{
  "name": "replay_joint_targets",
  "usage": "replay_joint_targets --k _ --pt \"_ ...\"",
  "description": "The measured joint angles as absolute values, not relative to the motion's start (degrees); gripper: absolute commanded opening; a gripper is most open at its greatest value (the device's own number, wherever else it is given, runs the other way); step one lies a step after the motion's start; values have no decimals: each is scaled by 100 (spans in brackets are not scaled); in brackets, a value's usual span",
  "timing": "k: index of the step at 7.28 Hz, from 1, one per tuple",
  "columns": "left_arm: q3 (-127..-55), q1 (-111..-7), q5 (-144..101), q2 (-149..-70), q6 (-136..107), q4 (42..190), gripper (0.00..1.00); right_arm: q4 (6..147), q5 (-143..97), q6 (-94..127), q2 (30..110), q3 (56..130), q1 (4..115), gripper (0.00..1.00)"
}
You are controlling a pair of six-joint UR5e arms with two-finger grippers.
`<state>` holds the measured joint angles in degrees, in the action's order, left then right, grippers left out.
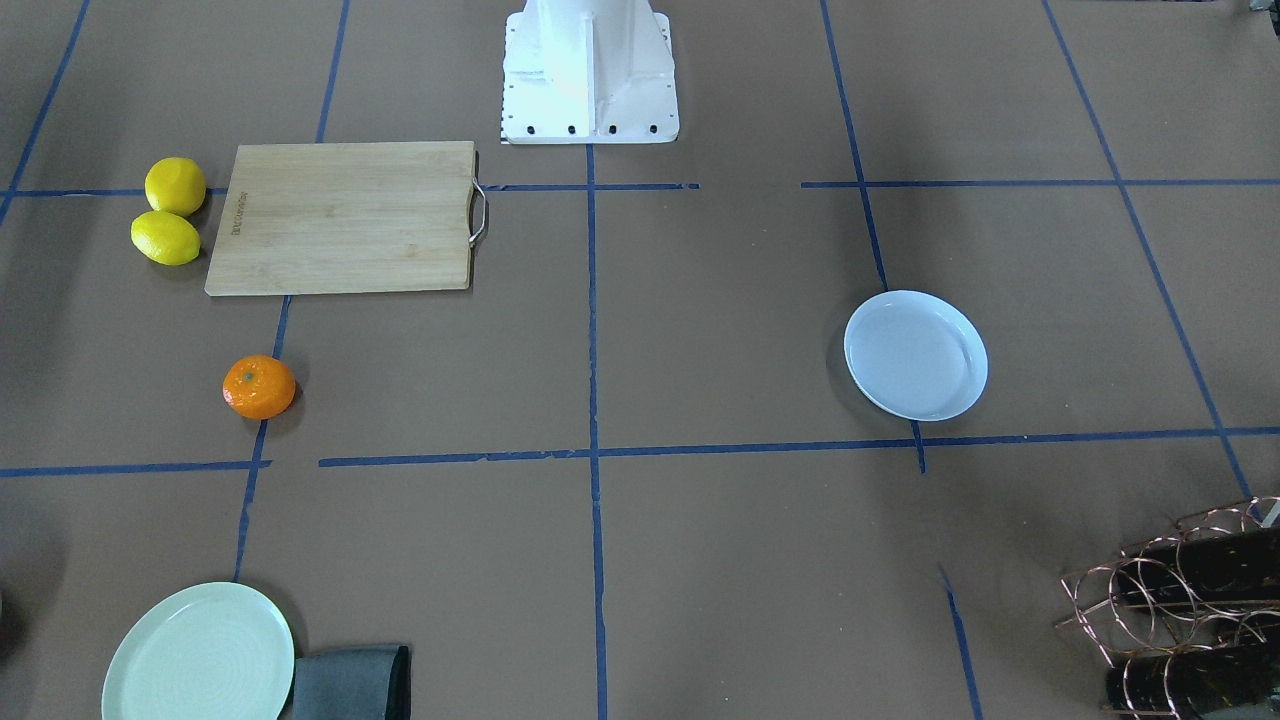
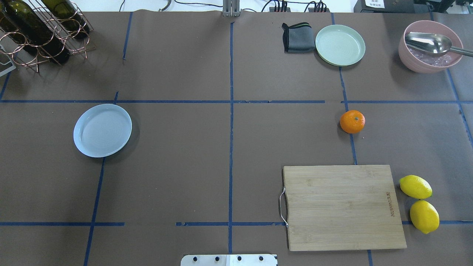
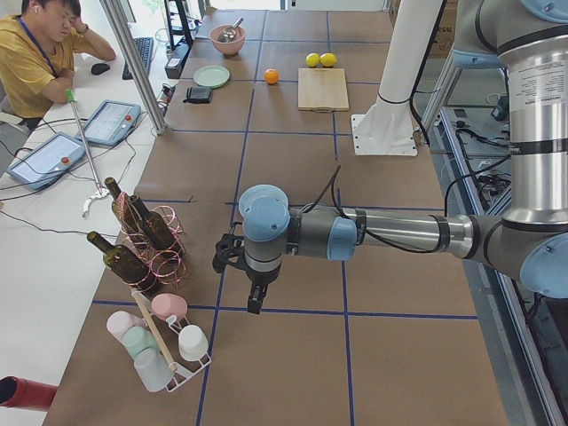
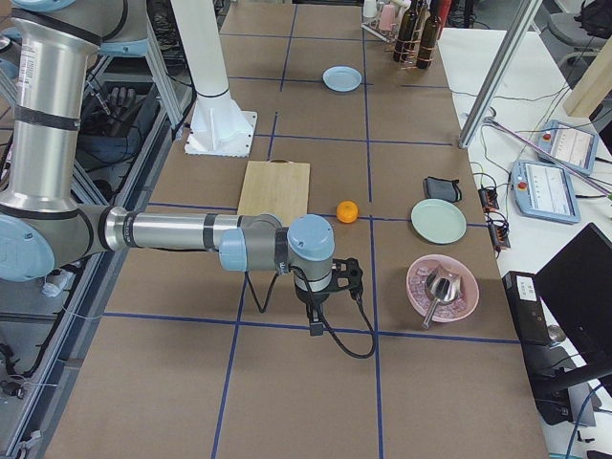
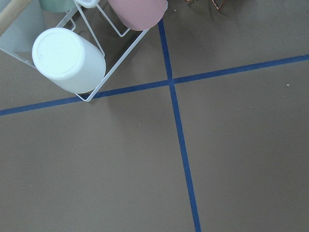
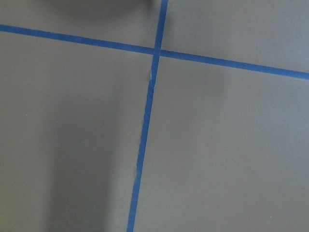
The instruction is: Pick orange to plate
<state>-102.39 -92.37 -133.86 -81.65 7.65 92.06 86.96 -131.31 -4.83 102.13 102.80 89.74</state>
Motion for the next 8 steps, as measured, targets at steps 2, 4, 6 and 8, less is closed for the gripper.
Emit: replay_joint_targets --k 2,4,6,8 --pt "-10324 -9231 -13391 -8163 771 9206 100 8700 -13133 -481 10213 10275 8974 100" --pt "-10374 -9226 -13378 -8159 773 9201 100 8695 -13230 -450 10194 10283 8927 100" --pt "-10405 -9221 -13344 -8353 761 9269 100 8658 -13500 -421 9988 10303 8807 100" --pt "-10337 -9221 -13351 -8699 718 10180 100 8458 -13558 -403 9668 10308 8749 100"
